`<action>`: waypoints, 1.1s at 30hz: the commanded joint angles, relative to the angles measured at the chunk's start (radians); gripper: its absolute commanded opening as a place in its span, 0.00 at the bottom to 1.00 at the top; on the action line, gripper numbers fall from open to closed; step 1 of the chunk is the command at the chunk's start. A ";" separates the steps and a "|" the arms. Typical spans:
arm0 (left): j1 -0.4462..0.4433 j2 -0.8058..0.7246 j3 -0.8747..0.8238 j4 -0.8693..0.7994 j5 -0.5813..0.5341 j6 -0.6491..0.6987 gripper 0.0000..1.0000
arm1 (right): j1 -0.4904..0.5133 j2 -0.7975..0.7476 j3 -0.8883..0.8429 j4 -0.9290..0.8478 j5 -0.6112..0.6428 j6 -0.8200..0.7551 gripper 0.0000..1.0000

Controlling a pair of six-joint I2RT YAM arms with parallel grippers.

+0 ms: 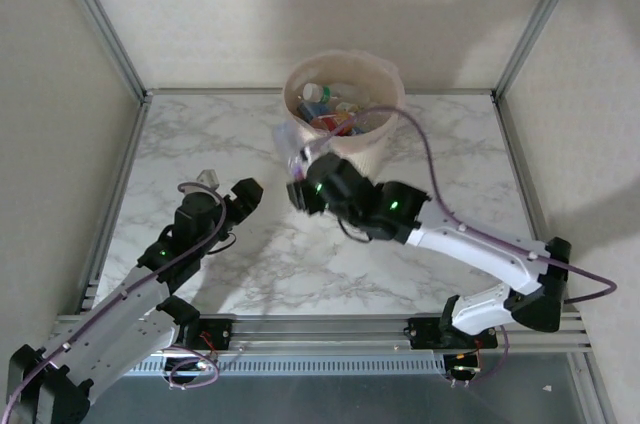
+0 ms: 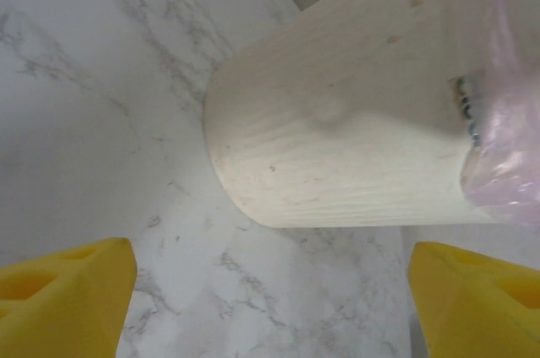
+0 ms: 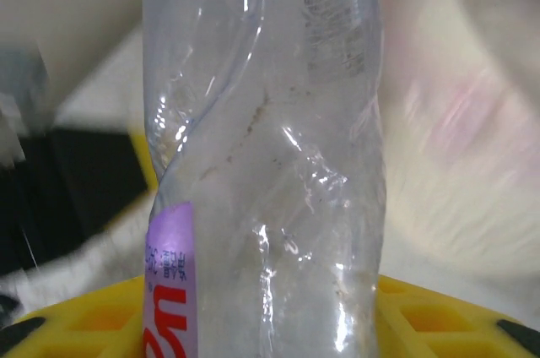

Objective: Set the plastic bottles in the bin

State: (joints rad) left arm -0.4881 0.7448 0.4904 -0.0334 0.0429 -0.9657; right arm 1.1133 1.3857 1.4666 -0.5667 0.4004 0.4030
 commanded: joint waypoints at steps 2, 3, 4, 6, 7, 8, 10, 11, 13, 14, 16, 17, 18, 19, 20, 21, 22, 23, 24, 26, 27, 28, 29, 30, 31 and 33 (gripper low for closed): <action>0.010 -0.015 0.031 -0.013 -0.022 -0.004 0.84 | -0.168 0.037 0.194 -0.048 0.087 -0.211 0.45; 0.011 -0.014 0.030 -0.014 -0.024 -0.005 0.84 | -0.207 0.055 0.221 -0.037 0.083 -0.246 0.46; 0.012 -0.013 0.033 -0.016 -0.028 -0.003 0.84 | -0.253 0.082 0.262 -0.027 0.078 -0.270 0.46; 0.016 -0.001 0.043 -0.021 -0.027 0.002 0.84 | -0.322 0.135 0.323 -0.012 0.060 -0.319 0.46; 0.019 0.010 0.053 -0.024 -0.025 0.010 0.84 | -0.348 0.160 0.347 0.003 0.059 -0.344 0.46; 0.020 0.020 0.064 -0.025 -0.023 0.016 0.84 | -0.364 0.182 0.366 0.011 0.063 -0.364 0.46; 0.025 0.033 0.076 -0.024 -0.025 0.021 0.84 | -0.396 0.235 0.412 0.008 0.063 -0.391 0.46; 0.026 0.034 0.076 -0.019 -0.024 0.020 0.84 | -0.413 0.260 0.432 0.002 0.060 -0.397 0.46; 0.028 0.032 0.072 -0.008 -0.025 0.010 0.84 | -0.460 0.302 0.452 -0.008 0.046 -0.399 0.46; 0.029 0.031 0.071 -0.004 -0.025 0.007 0.84 | -0.478 0.317 0.457 -0.013 0.038 -0.393 0.46; 0.029 0.031 0.067 -0.003 -0.024 0.007 0.84 | -0.507 0.335 0.453 -0.017 0.007 -0.372 0.48; 0.031 0.031 0.065 -0.003 -0.023 0.008 0.84 | -0.518 0.341 0.451 -0.023 -0.001 -0.356 0.52; 0.032 0.031 0.063 -0.003 -0.023 0.008 0.84 | -0.525 0.343 0.447 -0.024 -0.003 -0.345 0.59; 0.033 0.031 0.061 -0.004 -0.022 0.007 0.84 | -0.532 0.340 0.441 -0.022 -0.006 -0.337 0.69; 0.034 0.029 0.060 -0.003 -0.020 0.005 0.84 | -0.537 0.333 0.432 -0.015 -0.009 -0.333 0.78; 0.036 0.030 0.057 -0.002 -0.020 0.004 0.84 | -0.542 0.327 0.429 -0.007 -0.009 -0.331 0.83; 0.036 0.030 0.057 0.001 -0.017 0.004 0.84 | -0.548 0.322 0.431 -0.005 -0.015 -0.329 0.84; 0.037 0.031 0.058 0.002 -0.015 0.004 0.84 | -0.555 0.319 0.440 -0.005 -0.022 -0.328 0.85; 0.037 0.031 0.057 0.003 -0.014 0.004 0.84 | -0.561 0.321 0.453 -0.009 -0.021 -0.325 0.85; 0.039 0.033 0.058 0.007 -0.013 0.004 0.84 | -0.574 0.337 0.498 -0.031 -0.026 -0.319 0.82; 0.040 0.034 0.056 0.007 -0.014 0.003 0.84 | -0.576 0.346 0.518 -0.041 -0.024 -0.316 0.80; 0.040 0.033 0.054 0.009 -0.012 0.001 0.84 | -0.579 0.358 0.541 -0.049 -0.027 -0.317 0.76; 0.042 0.033 0.052 0.012 -0.011 -0.001 0.84 | -0.583 0.371 0.563 -0.058 -0.029 -0.316 0.72; 0.042 0.033 0.052 0.014 -0.009 -0.003 0.84 | -0.586 0.383 0.583 -0.065 -0.029 -0.313 0.66; 0.043 0.034 0.051 0.015 -0.006 -0.002 0.84 | -0.590 0.399 0.609 -0.078 -0.030 -0.308 0.60; 0.045 0.033 0.052 0.013 -0.005 -0.002 0.84 | -0.600 0.424 0.658 -0.097 -0.036 -0.292 0.55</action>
State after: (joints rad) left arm -0.4538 0.7799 0.5350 -0.0418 0.0299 -0.9661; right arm 0.5262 1.7660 2.0602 -0.6270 0.3779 0.0898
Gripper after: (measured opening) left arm 0.842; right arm 0.566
